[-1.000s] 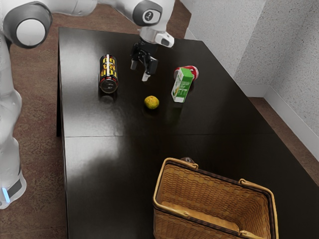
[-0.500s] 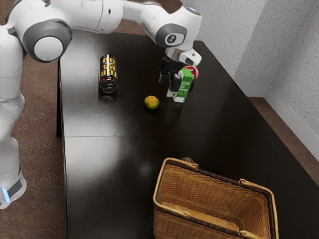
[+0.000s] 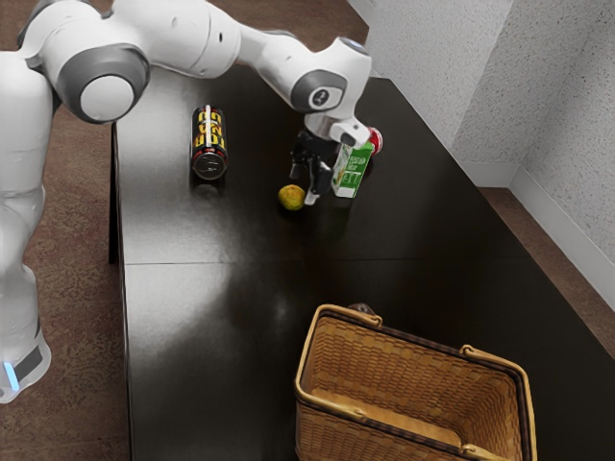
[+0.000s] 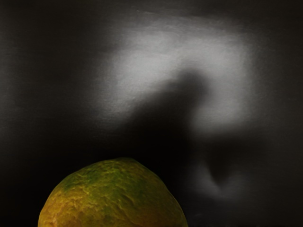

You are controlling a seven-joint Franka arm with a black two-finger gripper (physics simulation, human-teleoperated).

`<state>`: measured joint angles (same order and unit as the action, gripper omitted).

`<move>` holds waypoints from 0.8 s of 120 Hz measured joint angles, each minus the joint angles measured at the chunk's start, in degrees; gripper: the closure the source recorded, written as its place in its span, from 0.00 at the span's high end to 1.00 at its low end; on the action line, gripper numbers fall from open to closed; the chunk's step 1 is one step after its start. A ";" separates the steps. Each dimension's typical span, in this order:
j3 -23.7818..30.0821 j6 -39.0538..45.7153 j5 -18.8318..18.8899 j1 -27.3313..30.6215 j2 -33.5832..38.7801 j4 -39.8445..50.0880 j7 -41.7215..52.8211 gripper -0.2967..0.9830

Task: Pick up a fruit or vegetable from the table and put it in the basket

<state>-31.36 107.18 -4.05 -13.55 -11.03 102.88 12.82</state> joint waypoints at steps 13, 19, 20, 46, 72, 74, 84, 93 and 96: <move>-0.03 0.46 -0.02 0.15 0.21 1.20 0.47 0.77; -0.08 0.60 0.02 0.15 0.25 1.38 0.66 0.77; -0.10 0.62 0.03 0.15 0.25 1.39 0.69 0.77; -1.04 0.93 0.24 0.87 0.10 1.53 1.55 0.77; -0.99 1.25 0.06 0.95 -0.95 2.07 2.20 0.77; -0.99 1.38 0.03 0.95 -1.04 2.12 2.25 0.77; -0.96 1.91 -0.29 0.95 -1.44 2.18 2.44 0.77; -0.91 2.43 -0.63 0.95 -1.81 2.17 2.61 0.77; -0.91 2.58 -0.72 0.95 -1.88 2.19 2.66 0.77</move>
<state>-32.26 109.76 -4.77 -12.60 -12.91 105.07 15.48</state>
